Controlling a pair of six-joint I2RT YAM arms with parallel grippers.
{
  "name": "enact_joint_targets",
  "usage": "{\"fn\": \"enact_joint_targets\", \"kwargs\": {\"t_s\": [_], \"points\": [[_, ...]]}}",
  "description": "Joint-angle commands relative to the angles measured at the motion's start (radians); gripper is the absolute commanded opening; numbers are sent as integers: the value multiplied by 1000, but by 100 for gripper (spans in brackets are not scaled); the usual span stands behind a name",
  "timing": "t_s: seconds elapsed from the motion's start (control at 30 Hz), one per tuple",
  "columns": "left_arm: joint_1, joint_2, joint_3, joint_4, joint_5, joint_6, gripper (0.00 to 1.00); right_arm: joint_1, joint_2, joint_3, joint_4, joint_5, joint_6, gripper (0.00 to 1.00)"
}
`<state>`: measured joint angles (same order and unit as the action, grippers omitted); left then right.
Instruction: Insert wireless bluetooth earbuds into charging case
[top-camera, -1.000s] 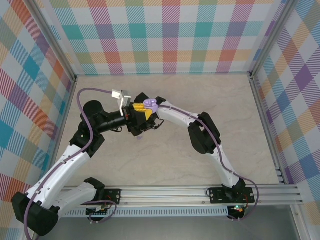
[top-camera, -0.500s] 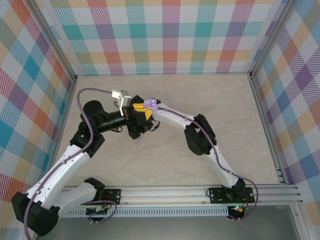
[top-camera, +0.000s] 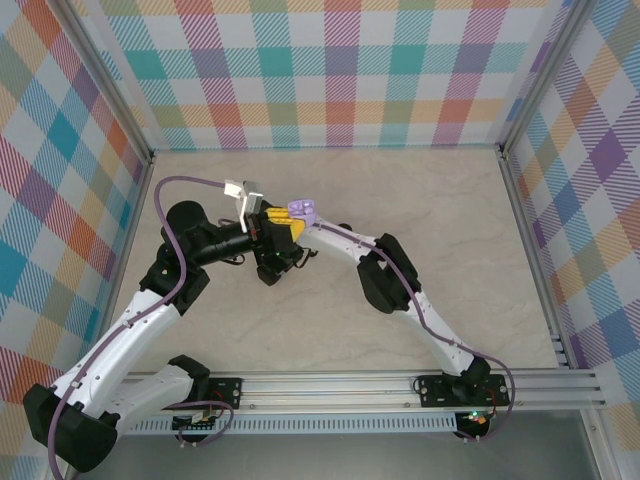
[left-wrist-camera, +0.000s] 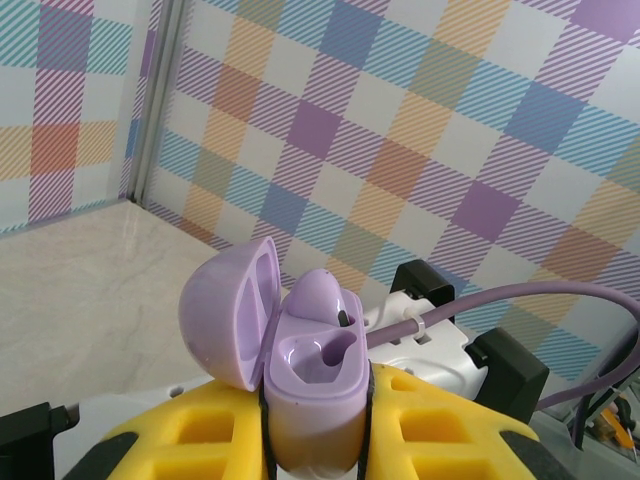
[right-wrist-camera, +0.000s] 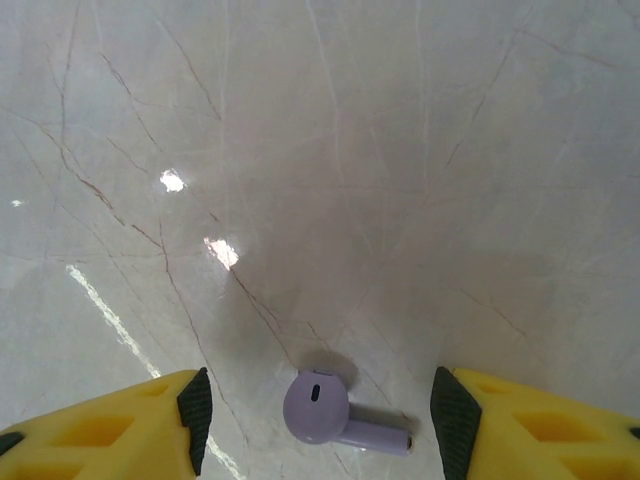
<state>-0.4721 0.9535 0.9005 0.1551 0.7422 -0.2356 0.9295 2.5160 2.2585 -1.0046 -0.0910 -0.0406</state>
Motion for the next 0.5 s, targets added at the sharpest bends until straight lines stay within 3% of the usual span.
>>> {"fn": "enact_joint_targets", "kwargs": {"t_s": [0.0, 0.47], "points": [[14, -8, 39, 3, 18, -9, 14, 18, 37, 53, -57, 41, -38, 61], [13, -2, 35, 8, 24, -10, 14, 24, 14, -4, -88, 198, -39, 46]]}}
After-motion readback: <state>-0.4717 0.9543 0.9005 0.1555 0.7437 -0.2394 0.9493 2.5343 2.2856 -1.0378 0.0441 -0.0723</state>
